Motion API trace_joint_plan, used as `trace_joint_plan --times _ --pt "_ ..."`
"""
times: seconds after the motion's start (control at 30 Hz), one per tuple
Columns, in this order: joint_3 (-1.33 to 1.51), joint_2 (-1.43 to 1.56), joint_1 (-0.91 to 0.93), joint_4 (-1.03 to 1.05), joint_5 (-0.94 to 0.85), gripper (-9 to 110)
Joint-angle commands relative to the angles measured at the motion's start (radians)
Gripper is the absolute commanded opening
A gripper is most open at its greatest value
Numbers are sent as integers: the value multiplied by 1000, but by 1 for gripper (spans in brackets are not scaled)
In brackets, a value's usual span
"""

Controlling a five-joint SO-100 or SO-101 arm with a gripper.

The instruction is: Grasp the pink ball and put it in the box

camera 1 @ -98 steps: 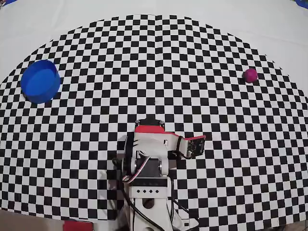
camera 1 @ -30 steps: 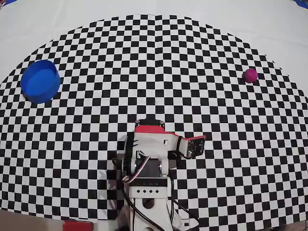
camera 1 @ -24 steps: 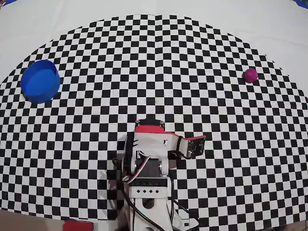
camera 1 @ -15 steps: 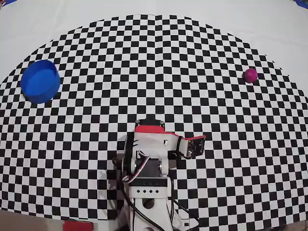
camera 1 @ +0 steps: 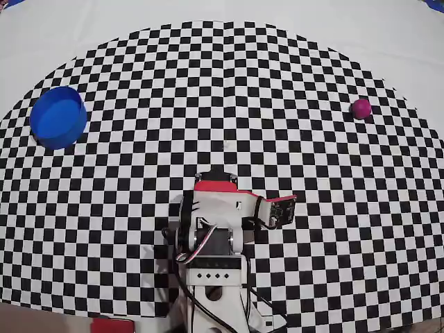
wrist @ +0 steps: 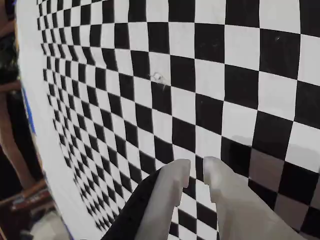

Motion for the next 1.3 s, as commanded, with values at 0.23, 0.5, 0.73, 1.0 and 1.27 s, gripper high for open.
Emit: trace_joint_plan --times 0.23,0.5,0.73,1.0,1.27 --pt "-5 17 3 0 -9 0" --pt "-5 17 2 0 -9 0" --pt "-5 17 0 0 -9 0" --pt "-5 17 0 0 -9 0" --pt "-3 -8 5 -46 -9 0"
